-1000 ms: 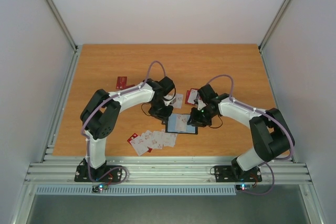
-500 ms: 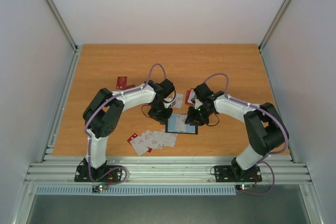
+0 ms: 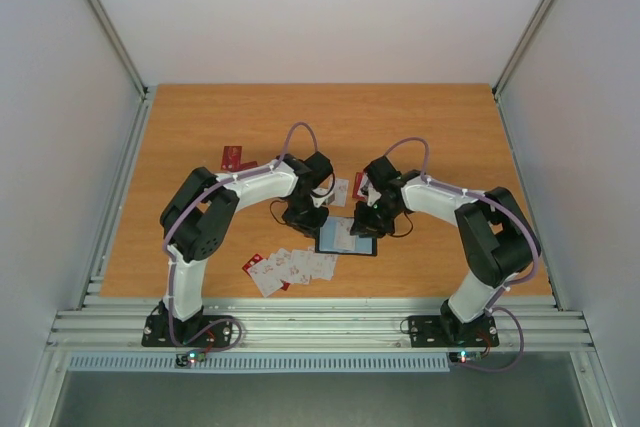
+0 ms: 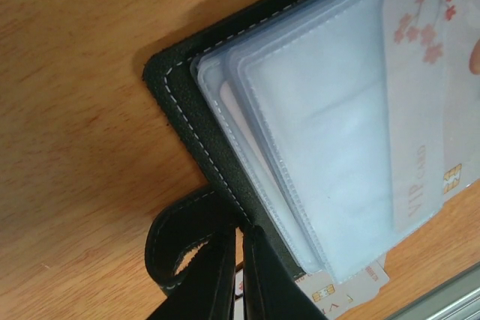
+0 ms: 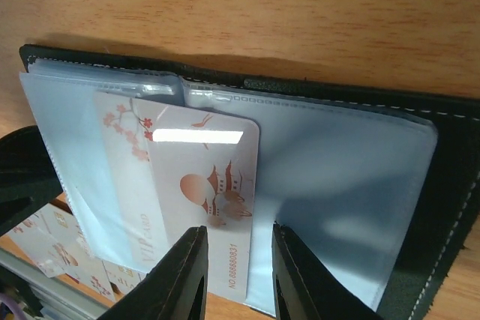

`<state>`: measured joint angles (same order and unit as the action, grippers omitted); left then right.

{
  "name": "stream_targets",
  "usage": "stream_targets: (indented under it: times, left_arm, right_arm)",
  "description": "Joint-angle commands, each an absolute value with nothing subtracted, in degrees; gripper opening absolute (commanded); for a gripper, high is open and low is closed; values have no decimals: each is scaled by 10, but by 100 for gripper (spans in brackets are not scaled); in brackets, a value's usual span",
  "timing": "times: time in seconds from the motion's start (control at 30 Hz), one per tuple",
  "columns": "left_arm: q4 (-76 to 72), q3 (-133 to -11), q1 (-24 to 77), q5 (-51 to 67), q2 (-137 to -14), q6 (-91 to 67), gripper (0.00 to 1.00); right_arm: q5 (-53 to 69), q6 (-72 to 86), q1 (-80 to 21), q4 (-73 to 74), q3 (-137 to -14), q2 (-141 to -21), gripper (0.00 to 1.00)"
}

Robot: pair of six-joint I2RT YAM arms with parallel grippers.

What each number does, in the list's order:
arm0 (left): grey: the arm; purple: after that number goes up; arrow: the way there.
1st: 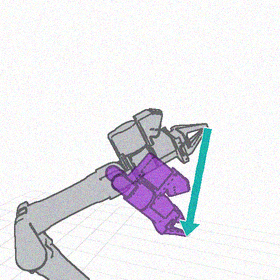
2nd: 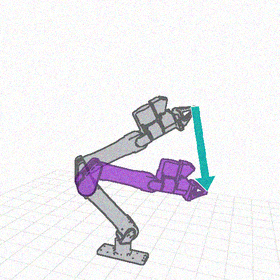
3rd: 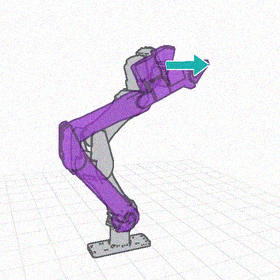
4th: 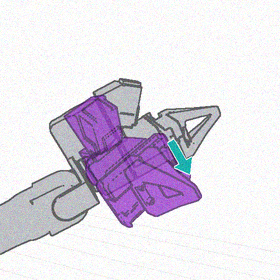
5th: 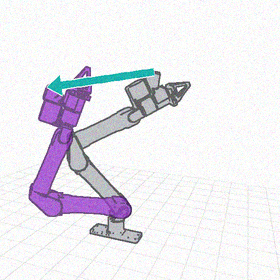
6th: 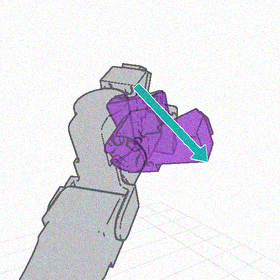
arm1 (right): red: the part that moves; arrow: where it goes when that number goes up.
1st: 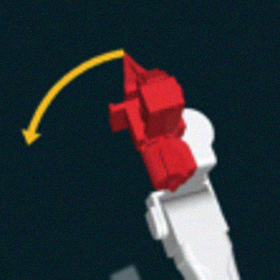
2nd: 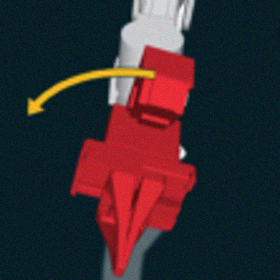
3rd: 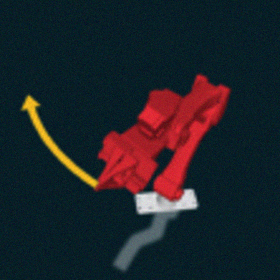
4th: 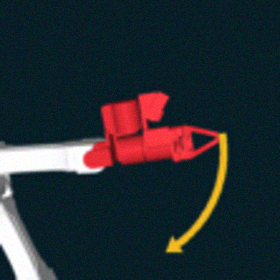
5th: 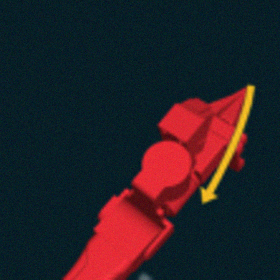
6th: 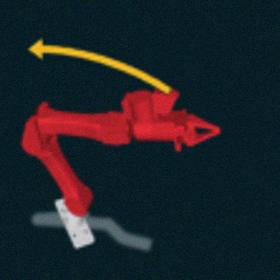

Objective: Put the credit cards into the card holder

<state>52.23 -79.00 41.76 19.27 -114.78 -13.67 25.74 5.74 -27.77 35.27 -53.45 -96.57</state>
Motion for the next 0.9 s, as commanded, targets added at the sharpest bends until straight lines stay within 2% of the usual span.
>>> stream_targets:
  times: [0.0,0.87]
  left_arm:
    - [514,-795,417,197,-1162,-130,7]
    - [501,-787,417,202,-1172,-145,7]
  right_arm:
    - [255,56,-285,354,-545,-974,26]
    - [291,57,-321,341,-595,-1006,25]
